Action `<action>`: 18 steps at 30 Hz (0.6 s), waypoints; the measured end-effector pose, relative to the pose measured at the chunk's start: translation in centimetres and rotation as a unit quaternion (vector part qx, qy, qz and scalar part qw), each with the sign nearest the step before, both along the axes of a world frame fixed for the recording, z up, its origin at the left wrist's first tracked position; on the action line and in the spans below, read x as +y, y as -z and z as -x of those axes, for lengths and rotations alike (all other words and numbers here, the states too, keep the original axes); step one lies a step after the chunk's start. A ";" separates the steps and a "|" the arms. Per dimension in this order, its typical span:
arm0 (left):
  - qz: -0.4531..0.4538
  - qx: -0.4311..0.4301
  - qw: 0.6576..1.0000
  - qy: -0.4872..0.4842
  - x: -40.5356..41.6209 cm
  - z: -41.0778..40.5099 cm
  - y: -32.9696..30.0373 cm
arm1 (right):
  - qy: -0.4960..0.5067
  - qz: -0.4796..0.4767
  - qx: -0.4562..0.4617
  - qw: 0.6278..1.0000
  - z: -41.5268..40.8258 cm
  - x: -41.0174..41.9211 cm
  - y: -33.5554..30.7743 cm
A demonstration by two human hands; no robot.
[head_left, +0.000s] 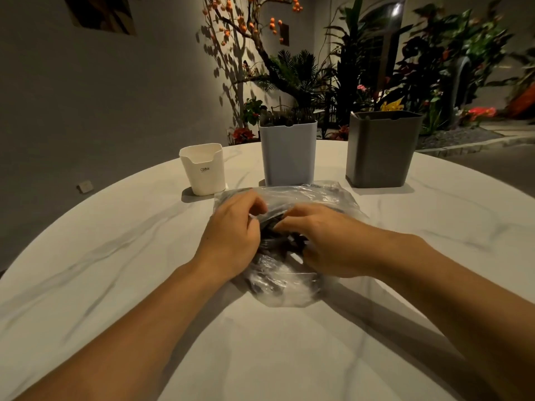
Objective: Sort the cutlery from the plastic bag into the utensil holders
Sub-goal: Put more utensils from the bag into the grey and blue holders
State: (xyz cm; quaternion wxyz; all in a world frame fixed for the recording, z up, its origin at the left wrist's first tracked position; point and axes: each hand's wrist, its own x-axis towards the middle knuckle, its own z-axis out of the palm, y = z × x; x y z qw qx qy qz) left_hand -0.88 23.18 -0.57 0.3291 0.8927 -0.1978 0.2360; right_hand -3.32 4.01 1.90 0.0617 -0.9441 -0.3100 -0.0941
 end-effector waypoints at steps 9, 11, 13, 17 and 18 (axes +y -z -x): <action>0.072 0.003 0.997 0.004 0.0 0.5 0.4 | -0.002 0.090 -0.124 0.988 0.6 0.0 0.4; 0.093 -0.013 0.996 -0.005 0.1 0.5 0.4 | 0.006 0.105 -0.148 0.983 0.7 0.0 0.3; 0.111 -0.026 0.993 -0.003 0.2 0.9 0.3 | 0.032 0.101 -0.155 0.982 0.8 0.0 0.4; 0.114 -0.032 0.993 -0.008 0.0 1.1 0.3 | 0.049 0.068 -0.107 0.991 1.1 -0.3 0.5; 0.116 -0.031 0.993 -0.007 0.0 1.1 0.3 | 0.050 0.063 -0.098 0.992 1.2 -0.4 0.5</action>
